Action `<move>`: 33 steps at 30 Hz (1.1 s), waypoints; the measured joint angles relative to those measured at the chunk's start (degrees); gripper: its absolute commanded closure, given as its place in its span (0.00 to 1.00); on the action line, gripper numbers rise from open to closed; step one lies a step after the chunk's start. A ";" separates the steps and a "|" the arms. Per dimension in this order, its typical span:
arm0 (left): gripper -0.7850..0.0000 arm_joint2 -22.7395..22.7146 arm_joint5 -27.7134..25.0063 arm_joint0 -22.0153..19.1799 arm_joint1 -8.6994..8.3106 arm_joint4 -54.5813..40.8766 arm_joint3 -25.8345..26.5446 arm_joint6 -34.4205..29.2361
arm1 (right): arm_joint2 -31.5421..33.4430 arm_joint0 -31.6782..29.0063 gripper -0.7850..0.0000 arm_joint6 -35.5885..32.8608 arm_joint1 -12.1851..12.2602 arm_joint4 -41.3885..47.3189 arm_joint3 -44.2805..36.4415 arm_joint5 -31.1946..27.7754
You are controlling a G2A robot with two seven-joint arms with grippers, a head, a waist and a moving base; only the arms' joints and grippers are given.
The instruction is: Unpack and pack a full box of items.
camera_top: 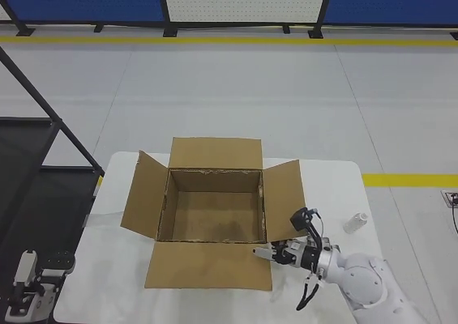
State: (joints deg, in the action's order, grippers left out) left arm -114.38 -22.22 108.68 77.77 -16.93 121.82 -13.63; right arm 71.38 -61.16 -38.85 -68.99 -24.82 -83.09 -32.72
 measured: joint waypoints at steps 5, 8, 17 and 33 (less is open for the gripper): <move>0.00 0.13 -0.03 0.03 0.05 0.17 0.10 0.02 | -0.39 0.18 0.00 0.45 0.12 0.63 0.71 -0.68; 0.00 0.22 0.00 0.05 0.07 0.34 0.09 -0.05 | 0.02 -0.44 0.00 0.50 0.37 1.37 0.39 -1.79; 0.00 0.45 -0.17 -0.04 0.11 0.36 0.12 -0.38 | -1.79 0.10 0.00 -1.05 0.59 2.48 0.46 -3.22; 0.00 0.74 -0.33 0.48 0.22 0.80 0.34 -0.83 | 6.65 -8.63 0.00 3.06 3.00 -8.82 -10.33 4.10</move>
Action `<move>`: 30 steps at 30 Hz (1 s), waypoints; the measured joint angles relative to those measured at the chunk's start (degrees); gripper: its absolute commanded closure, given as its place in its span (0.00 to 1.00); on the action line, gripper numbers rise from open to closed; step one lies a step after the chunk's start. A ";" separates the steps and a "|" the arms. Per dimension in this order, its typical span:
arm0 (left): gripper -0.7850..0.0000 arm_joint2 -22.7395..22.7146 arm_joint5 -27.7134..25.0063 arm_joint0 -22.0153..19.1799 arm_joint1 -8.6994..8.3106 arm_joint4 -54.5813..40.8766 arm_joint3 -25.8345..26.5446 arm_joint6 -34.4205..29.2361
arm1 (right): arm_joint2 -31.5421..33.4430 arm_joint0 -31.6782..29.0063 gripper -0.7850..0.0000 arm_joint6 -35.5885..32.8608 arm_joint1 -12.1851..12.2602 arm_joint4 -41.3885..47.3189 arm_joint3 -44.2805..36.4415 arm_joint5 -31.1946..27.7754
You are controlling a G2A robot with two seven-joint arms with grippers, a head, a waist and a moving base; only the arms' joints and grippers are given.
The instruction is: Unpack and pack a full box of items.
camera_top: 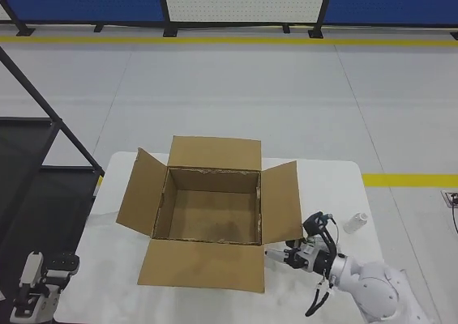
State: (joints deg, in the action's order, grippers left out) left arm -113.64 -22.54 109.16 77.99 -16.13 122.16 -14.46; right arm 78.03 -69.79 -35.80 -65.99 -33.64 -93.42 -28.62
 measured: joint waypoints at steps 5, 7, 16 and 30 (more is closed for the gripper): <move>0.00 0.64 0.00 0.06 0.03 0.54 0.50 -0.32 | 5.48 -8.39 0.00 -0.75 1.22 -9.08 -9.29 5.16; 0.00 0.80 -0.01 0.09 0.04 0.81 0.63 -0.39 | 7.16 -11.06 0.00 -1.05 1.47 -12.27 -11.85 8.75; 0.00 1.47 1.34 0.73 -0.05 0.23 1.05 -2.72 | 8.57 -13.81 0.00 -1.13 1.57 -14.01 -14.52 13.53; 0.00 1.72 2.13 -0.16 -0.05 1.05 0.70 -1.36 | 4.71 -12.03 0.00 5.28 1.56 -32.22 -9.45 19.46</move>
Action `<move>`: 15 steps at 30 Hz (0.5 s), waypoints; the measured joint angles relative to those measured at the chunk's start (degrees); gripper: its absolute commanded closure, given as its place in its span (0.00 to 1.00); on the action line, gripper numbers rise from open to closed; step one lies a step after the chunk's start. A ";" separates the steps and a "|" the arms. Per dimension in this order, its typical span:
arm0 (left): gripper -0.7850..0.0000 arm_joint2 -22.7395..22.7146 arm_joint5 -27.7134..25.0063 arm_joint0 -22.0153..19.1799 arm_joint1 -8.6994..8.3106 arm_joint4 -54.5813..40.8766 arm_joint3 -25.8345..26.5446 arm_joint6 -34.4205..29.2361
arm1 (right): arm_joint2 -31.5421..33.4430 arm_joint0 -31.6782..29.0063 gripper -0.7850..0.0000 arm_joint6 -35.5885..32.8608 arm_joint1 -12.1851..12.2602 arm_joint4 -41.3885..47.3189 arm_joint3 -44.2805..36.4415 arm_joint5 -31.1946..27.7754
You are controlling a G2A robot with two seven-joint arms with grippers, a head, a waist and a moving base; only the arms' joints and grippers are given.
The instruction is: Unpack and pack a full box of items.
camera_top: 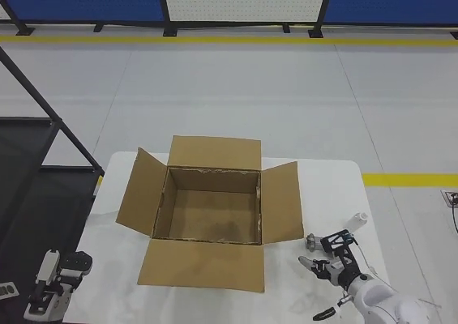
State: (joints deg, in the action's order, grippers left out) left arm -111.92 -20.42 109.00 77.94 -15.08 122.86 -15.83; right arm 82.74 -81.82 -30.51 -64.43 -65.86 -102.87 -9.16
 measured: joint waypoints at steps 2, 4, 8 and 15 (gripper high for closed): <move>0.00 0.13 0.07 -0.10 0.02 0.06 -0.11 0.30 | 0.08 -0.11 0.00 0.76 0.15 -3.57 1.15 -0.16; 0.00 0.22 0.09 -0.19 0.02 0.21 -0.22 0.49 | 0.06 0.00 0.00 1.40 0.18 -6.20 2.51 0.93; 0.00 0.41 0.19 -0.42 0.01 0.71 -0.32 0.52 | -0.44 1.02 0.16 1.89 0.05 -8.25 4.94 2.59; 0.00 0.71 -0.08 -0.76 -0.03 1.15 -0.38 0.36 | -2.08 4.26 0.33 -1.03 -0.32 -10.57 9.40 4.91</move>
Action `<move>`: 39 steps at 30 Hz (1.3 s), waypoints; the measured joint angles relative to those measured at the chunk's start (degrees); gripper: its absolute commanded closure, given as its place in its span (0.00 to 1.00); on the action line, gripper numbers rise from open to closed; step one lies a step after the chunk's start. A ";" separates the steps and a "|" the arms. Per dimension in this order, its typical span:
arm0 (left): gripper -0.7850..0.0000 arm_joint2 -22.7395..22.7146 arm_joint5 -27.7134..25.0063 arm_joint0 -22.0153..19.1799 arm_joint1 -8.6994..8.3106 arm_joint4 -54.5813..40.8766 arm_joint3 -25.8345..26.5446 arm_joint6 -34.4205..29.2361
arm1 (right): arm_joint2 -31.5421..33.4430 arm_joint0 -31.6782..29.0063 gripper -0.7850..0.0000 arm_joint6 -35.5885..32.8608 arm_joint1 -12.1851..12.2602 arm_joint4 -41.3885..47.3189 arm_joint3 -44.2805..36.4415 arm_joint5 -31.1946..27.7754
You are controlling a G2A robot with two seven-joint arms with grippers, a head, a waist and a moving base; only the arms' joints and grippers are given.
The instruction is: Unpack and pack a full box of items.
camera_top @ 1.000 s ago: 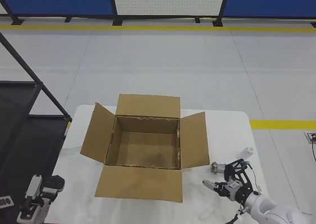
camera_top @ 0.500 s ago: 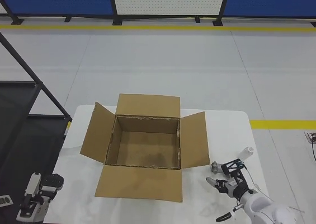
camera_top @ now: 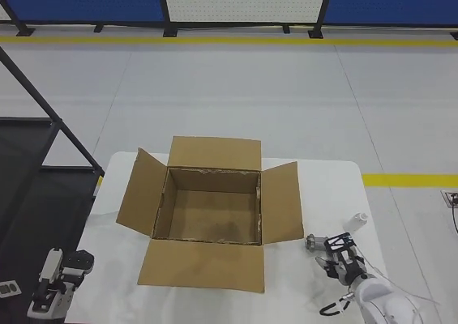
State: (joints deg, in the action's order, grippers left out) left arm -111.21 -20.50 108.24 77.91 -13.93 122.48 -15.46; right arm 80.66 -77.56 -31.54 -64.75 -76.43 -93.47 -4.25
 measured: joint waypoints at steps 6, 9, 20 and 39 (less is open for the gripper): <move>0.00 -0.20 0.11 -0.18 -0.04 0.17 -0.17 0.11 | -0.63 2.22 0.55 -0.46 -0.33 0.01 3.01 1.12; 0.00 -0.31 0.10 -0.34 -0.07 -0.05 -0.24 0.01 | -0.67 2.51 0.57 -1.19 -0.37 -0.65 3.41 1.36; 0.00 -0.71 0.60 -1.43 -0.20 -0.59 -0.72 -0.17 | 0.48 2.06 1.00 -3.21 -0.40 -1.15 2.04 1.64; 0.00 -1.79 -0.02 -2.46 -0.30 -2.44 -2.18 0.53 | 8.66 -3.19 1.00 -2.76 -0.32 12.28 -17.91 1.25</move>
State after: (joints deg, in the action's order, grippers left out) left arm -113.00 -20.52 105.78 77.61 -16.37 120.30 -14.93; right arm 89.31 -80.75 -34.30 -65.07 -64.15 -111.38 -3.00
